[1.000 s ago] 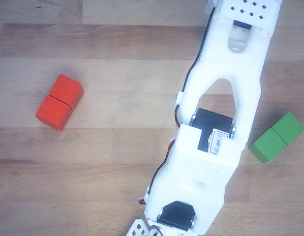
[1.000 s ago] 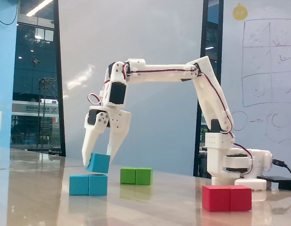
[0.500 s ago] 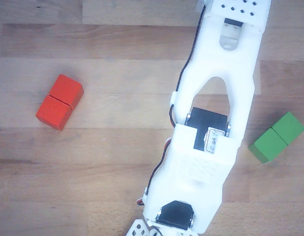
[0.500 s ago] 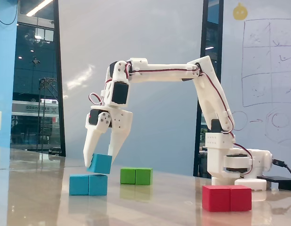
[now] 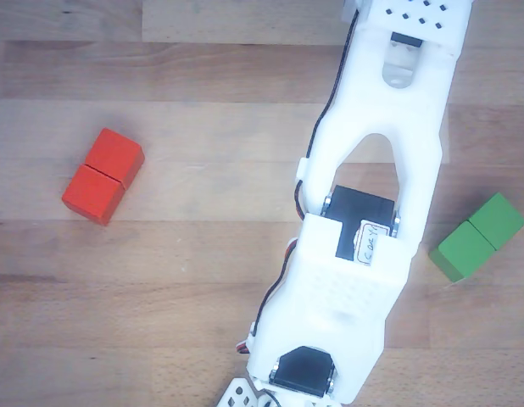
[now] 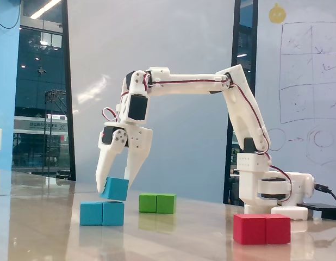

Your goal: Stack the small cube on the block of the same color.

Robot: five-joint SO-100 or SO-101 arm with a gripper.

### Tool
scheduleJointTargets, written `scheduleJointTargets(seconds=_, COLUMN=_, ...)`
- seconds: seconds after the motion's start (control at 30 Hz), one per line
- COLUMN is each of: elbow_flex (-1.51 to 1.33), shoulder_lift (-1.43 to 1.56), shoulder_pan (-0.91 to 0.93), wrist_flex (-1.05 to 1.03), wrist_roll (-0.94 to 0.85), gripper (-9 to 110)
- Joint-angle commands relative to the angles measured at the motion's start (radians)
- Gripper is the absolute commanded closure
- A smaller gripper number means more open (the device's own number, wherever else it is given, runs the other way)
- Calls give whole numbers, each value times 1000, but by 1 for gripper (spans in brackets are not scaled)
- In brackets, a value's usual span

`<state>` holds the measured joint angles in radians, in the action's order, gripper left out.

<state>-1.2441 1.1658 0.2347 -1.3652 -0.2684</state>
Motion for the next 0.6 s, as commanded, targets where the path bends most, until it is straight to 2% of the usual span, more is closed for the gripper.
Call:
scheduleJointTargets(seconds=0.0, elbow_flex=97, shoulder_lift=20, shoulder_pan=0, wrist_flex=25, wrist_roll=-11, gripper=91)
scheduleJointTargets(seconds=0.57, elbow_flex=103, shoulder_lift=-61, shoulder_pan=5, wrist_flex=26, wrist_roll=-11, gripper=91)
